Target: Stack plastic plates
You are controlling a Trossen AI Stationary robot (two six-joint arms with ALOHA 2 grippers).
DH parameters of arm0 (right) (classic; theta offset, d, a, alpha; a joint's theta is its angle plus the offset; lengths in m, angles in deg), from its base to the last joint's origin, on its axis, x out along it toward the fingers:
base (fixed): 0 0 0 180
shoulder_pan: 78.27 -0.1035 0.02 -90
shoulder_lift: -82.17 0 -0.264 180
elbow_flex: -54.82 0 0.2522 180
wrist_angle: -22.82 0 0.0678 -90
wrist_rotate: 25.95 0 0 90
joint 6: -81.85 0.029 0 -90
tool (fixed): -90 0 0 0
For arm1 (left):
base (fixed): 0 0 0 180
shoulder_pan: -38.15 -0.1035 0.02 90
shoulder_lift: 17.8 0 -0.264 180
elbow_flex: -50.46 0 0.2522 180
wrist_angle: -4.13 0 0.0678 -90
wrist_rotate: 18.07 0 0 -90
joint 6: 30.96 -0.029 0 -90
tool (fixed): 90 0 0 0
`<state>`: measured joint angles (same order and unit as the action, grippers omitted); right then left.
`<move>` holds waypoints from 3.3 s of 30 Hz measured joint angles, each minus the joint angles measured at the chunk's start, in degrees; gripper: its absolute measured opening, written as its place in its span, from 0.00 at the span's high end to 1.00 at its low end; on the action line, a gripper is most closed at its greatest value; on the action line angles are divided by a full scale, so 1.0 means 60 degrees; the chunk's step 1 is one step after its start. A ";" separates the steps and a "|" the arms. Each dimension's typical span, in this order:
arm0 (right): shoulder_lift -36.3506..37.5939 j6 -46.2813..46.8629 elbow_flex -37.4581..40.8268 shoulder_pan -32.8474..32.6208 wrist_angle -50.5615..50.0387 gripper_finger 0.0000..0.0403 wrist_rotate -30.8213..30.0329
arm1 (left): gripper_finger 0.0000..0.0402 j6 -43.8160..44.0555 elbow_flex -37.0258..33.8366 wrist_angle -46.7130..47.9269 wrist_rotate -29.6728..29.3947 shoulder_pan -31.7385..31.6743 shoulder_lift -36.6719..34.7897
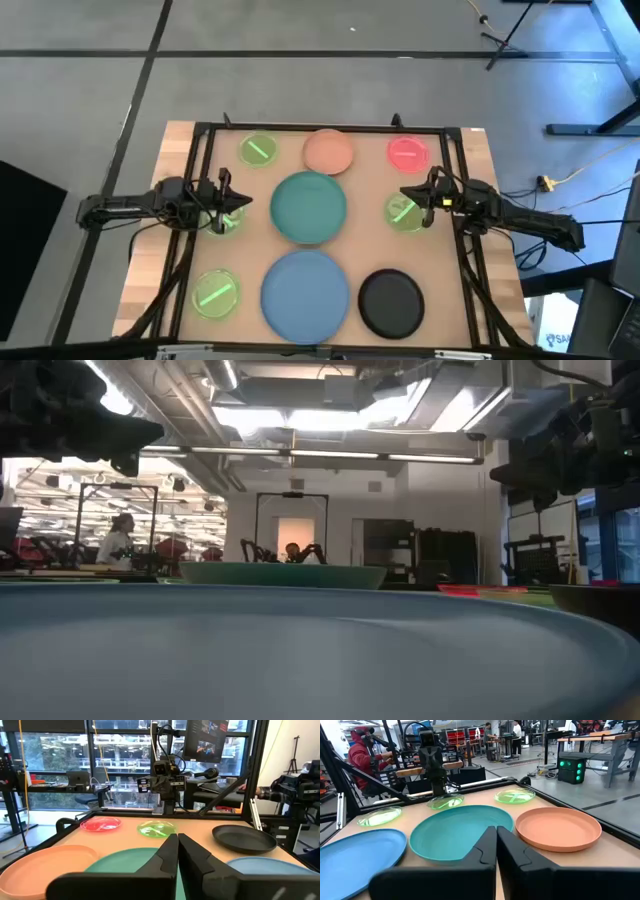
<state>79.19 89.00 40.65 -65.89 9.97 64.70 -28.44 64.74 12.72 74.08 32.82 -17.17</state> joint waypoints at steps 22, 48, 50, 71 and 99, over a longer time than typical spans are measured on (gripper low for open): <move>0.0004 0.0000 -0.0004 0.0000 0.0000 0.99 0.0000 | 0.99 0.0000 -0.0004 0.0000 0.0001 -0.0003 0.0000; 0.0000 0.0000 0.0000 0.0000 -0.0003 0.99 0.0000 | 0.99 0.0000 -0.0002 0.0004 0.0001 -0.0003 0.0000; 0.0003 0.0000 0.0000 0.0000 -0.0003 0.99 0.0000 | 0.99 0.0000 -0.0002 0.0002 0.0001 0.0001 0.0000; -0.0055 0.0758 0.0000 0.0000 0.0826 0.99 -0.0241 | 0.99 -0.0199 0.0015 -0.2783 -0.1288 -0.0003 0.0136; -0.2484 -0.2557 0.0000 0.0000 0.6516 0.99 -0.2514 | 1.00 0.1049 0.3131 -0.1938 -0.3723 -0.0067 0.7676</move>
<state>64.28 73.66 40.65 -65.89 49.07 49.61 -22.14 83.52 1.10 51.74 32.42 28.88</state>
